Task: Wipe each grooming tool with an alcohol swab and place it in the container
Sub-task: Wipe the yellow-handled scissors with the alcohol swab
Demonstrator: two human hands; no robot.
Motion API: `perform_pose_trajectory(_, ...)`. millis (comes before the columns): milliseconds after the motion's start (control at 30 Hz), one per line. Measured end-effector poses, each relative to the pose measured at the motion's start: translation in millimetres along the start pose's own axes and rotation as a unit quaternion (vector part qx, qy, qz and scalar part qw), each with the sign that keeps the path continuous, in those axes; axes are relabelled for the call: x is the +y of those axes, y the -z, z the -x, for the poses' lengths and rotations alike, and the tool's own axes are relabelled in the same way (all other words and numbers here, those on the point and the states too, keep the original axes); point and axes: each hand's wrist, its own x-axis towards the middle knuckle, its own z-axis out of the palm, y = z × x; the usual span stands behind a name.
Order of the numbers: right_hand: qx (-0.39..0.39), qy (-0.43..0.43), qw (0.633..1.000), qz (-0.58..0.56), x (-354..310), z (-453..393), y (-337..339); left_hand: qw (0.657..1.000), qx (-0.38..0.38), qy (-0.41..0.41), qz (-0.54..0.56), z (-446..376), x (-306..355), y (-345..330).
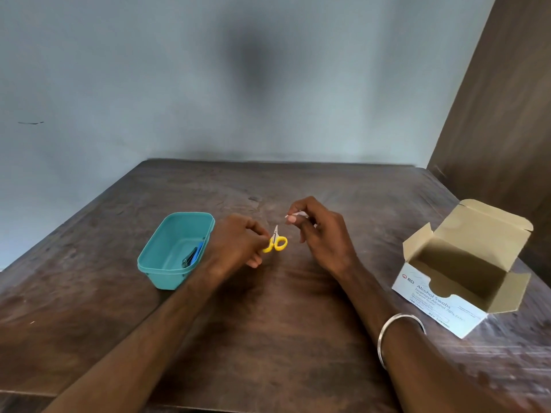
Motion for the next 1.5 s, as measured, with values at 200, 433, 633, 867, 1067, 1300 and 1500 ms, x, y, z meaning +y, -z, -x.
perform_pose_trajectory(200,0.002,-0.007,0.995,-0.098,-13,3,-2,0.990,-0.021,0.044,0.129,-9,8,-8)
perform_pose_trajectory(433,0.083,-0.006,0.991,-0.107,-14,0,2,0.952,-0.116,0.122,0.254,-11,19,-13)
perform_pose_trajectory(633,0.142,0.047,0.986,-0.071,-25,3,6,0.936,-0.149,0.155,0.279,-15,22,-23)
perform_pose_trajectory(867,0.211,-0.019,0.974,-0.077,-19,-2,4,0.897,-0.212,0.131,0.364,-14,22,-25)
perform_pose_trajectory(1067,0.271,-0.099,0.946,-0.146,-11,-7,2,0.938,-0.128,0.004,0.323,-14,12,-41)
perform_pose_trajectory(1300,0.242,-0.171,0.933,-0.204,-1,-9,0,0.915,0.009,0.009,0.403,-23,6,-53)
perform_pose_trajectory(1500,0.140,-0.265,0.927,-0.226,2,-8,2,0.901,0.113,0.006,0.419,-33,-4,-47)
